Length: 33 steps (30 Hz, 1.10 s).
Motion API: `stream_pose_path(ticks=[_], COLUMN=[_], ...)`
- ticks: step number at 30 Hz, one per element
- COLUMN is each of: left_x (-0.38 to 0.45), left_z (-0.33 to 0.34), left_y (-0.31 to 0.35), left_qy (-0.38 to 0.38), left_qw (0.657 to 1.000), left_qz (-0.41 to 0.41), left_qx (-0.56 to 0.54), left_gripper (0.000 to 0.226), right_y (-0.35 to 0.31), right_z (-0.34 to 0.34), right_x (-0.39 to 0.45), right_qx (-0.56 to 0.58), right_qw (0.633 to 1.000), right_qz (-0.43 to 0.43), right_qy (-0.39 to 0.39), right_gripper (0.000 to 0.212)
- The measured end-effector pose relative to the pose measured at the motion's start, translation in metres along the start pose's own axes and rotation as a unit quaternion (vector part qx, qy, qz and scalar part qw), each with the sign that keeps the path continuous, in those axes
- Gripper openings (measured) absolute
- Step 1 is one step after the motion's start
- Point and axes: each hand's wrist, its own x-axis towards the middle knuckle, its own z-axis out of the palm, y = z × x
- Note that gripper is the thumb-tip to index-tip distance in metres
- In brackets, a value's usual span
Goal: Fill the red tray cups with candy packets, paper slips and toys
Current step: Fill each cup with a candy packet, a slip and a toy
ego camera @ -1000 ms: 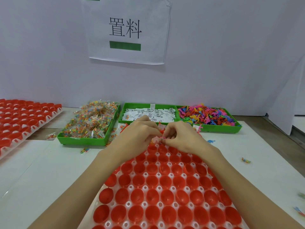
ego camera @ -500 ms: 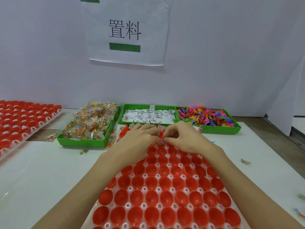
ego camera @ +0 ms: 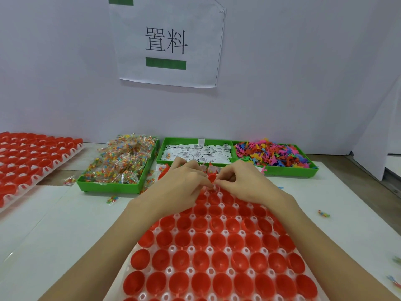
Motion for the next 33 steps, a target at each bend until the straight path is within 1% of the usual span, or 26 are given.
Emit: stream_pose_path(ticks=[6, 10, 12, 15, 18, 20, 23, 26, 30, 33], left_x=[0.000, -0.001, 0.000, 0.000, -0.001, -0.002, -0.006, -0.018, -0.052, -0.082], left_z=[0.006, 0.009, 0.009, 0.006, 0.002, -0.005, -0.023, -0.044, -0.054, -0.039], left_y=[-0.001, -0.001, -0.001, -0.004, -0.005, -0.006, -0.012, -0.028, -0.054, -0.066], left_qy=[-0.001, -0.012, -0.014, -0.013, -0.002, 0.020, 0.069, 0.101, 0.098, 0.057], left_qw=[1.000, 0.999, 0.998, 1.000, 1.000, 1.000, 0.997, 0.986, 0.963, 0.952], left_qz=[0.003, 0.014, 0.023, 0.020, 0.011, -0.003, -0.045, -0.130, -0.244, -0.288], left_qx=[0.022, 0.042, 0.048, 0.019, -0.010, -0.024, -0.010, 0.016, 0.057, 0.082], left_gripper=[0.051, 0.055, 0.052, 0.045, 0.040, 0.039, 0.034, 0.029, 0.026, 0.023], right_y=[0.000, -0.001, -0.001, -0.001, -0.001, -0.001, -0.002, -0.002, 0.003, 0.009], right_z=[0.004, 0.007, 0.008, 0.004, -0.002, -0.006, -0.014, -0.026, -0.045, -0.059], right_x=[0.001, 0.001, 0.002, 0.001, -0.001, -0.002, -0.003, -0.006, -0.009, -0.011], right_qx=[0.017, 0.011, 0.001, 0.004, 0.005, 0.006, 0.006, 0.009, 0.029, 0.054], right_qw=[1.000, 0.999, 0.999, 1.000, 1.000, 1.000, 1.000, 0.999, 0.998, 0.995], right_qz=[0.006, 0.022, 0.025, 0.011, -0.003, -0.002, -0.003, -0.002, 0.004, 0.014], right_qy=[0.018, 0.028, 0.026, 0.012, -0.002, 0.004, 0.021, 0.032, 0.057, 0.077], right_gripper=[0.004, 0.013, 0.017, 0.016, 0.008, 0.003, 0.010, 0.015, 0.012, 0.013])
